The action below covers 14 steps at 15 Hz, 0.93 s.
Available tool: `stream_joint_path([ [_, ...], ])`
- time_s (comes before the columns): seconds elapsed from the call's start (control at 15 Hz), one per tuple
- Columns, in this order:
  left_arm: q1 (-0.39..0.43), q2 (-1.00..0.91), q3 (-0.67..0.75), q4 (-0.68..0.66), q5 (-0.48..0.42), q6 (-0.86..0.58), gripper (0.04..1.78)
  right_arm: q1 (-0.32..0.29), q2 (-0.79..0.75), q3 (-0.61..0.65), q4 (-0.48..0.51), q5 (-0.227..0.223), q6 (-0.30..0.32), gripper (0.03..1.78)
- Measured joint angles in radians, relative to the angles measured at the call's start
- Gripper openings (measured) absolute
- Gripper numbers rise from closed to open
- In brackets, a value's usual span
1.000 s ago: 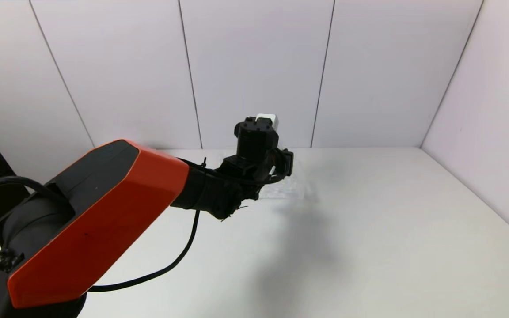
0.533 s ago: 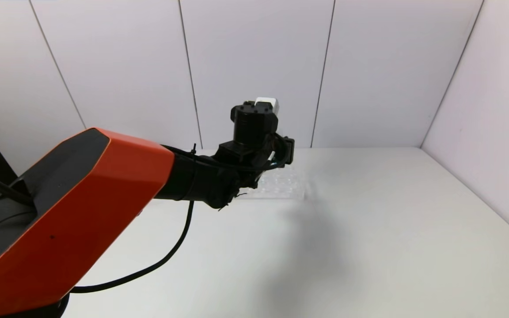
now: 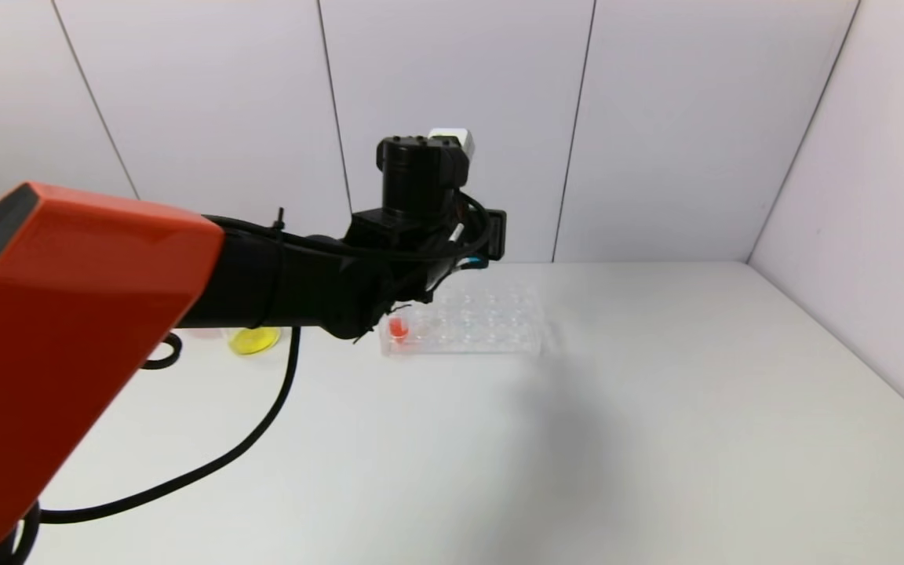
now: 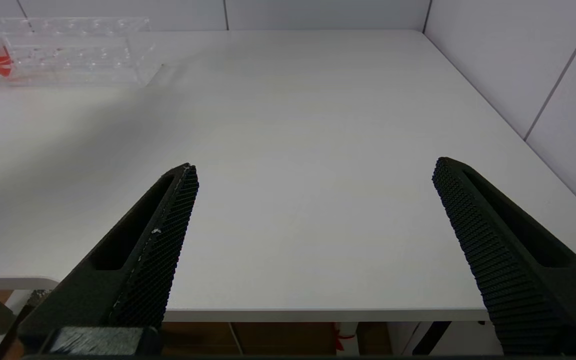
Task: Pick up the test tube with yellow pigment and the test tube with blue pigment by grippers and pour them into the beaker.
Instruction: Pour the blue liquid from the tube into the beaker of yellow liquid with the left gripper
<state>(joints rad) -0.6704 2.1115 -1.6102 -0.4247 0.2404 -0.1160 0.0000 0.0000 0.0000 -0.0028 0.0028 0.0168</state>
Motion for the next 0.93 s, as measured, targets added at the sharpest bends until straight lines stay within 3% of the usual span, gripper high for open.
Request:
stream_joint_path([
  [0.2, 0.099, -0.114, 0.026, 0.089, -0.004, 0.025, 0.46, 0.0, 0.0, 0.0, 0.0, 0.0, 0.0, 1.71],
  [0.67, 0.411, -0.319, 0.112, 0.174, -0.021, 0.064, 0.46, 0.002, 0.0, 0.0, 0.0, 0.0, 0.0, 1.71],
  [0.93, 0.572, -0.415, 0.229, 0.173, -0.131, 0.063, 0.46, 0.001, 0.0, 0.0, 0.0, 0.0, 0.0, 1.71],
])
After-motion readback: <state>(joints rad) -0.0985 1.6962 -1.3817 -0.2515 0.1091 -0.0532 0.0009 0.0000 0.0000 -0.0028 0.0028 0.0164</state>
